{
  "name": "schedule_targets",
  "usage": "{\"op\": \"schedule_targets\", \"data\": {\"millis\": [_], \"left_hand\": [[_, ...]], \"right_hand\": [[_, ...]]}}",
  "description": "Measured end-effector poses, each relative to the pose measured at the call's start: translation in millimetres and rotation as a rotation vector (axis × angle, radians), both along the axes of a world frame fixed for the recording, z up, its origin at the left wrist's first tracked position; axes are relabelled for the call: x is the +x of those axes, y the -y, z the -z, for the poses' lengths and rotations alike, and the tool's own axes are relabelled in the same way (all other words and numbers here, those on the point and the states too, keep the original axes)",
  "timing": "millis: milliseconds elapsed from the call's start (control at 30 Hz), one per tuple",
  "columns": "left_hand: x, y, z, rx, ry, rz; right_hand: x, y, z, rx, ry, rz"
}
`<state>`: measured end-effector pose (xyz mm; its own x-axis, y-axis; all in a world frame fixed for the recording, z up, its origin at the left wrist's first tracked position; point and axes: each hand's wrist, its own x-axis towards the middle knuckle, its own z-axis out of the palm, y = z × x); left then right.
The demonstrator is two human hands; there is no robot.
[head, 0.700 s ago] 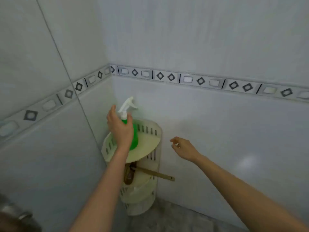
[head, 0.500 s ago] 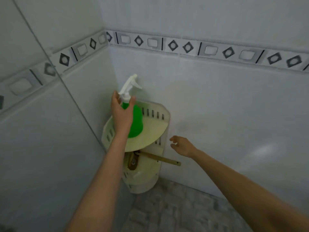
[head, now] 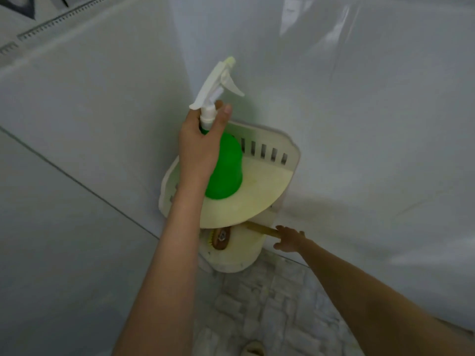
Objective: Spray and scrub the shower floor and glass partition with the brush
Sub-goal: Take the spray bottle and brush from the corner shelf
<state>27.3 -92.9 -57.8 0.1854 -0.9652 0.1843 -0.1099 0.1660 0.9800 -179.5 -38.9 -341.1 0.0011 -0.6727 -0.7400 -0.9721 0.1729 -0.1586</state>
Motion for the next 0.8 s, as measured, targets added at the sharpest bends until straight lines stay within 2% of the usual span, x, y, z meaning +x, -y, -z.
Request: {"op": "schedule_targets", "data": {"millis": [167,233,300,400,600,800], "left_hand": [[-6.2,5.5,-12.1,0.000,-0.050,0.002],[-6.8,6.9,-17.5,0.016,-0.053,-0.005],[-7.4,7.7,-21.5,0.044,-0.067,-0.010],[-9.9,7.8,-26.4,0.054,-0.060,-0.026],[-12.8,5.0,-36.6,-0.006,0.004,0.052],[-29.0,-18.5,-38.8,0.009,0.106,0.126]], "right_hand": [[7.5,10.6,-10.3,-0.004,0.012,-0.041],[8.9,12.7,-19.7,0.042,0.143,0.001],[9.0,13.3,-28.2,0.084,0.317,0.140],[15.4,14.0,-47.0,0.106,0.432,0.238],[20.9,14.4,-86.8,0.000,0.242,0.059],[-32.6,-36.9,-114.7,0.020,0.197,0.121]]}}
